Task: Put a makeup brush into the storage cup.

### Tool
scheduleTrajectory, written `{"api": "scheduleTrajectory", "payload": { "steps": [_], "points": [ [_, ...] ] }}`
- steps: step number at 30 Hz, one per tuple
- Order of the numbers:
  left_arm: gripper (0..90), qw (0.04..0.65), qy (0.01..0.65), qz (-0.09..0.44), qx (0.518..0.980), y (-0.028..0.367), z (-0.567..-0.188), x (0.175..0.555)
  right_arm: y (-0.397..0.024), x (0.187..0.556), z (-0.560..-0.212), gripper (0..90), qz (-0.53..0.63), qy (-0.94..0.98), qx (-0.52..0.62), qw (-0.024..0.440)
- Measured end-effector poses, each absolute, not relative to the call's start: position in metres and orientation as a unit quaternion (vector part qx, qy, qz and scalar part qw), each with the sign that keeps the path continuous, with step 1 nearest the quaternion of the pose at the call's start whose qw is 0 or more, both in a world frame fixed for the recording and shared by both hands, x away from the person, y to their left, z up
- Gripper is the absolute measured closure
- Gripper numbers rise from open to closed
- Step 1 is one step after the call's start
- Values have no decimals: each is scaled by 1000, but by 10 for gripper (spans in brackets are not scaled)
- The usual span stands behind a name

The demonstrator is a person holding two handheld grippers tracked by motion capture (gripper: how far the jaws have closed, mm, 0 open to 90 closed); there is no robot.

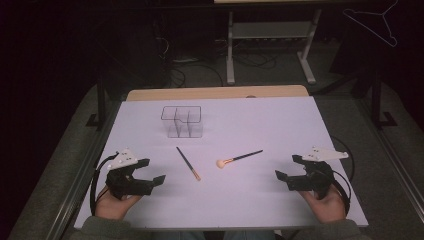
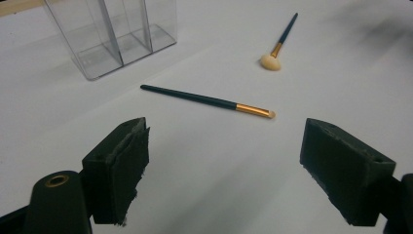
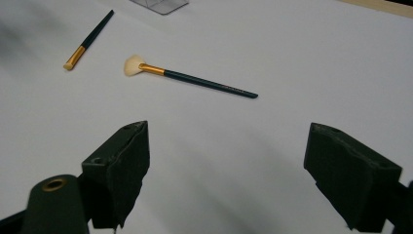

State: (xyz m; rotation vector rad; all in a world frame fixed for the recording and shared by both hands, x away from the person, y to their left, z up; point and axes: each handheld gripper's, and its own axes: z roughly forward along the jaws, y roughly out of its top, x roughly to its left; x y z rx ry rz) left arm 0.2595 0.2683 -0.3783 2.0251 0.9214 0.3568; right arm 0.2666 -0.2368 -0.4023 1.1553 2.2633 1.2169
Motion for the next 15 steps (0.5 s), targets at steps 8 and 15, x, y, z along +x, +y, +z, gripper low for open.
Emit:
{"api": "scheduleTrajectory", "payload": {
  "steps": [8, 15],
  "points": [
    [177, 428, 367, 144, 813, 268, -378, 261, -237, 267, -406, 163, 427, 794, 403, 157],
    [177, 425, 364, 145, 816, 267, -380, 261, -236, 268, -405, 163, 427, 794, 402, 160]
  ]
}}
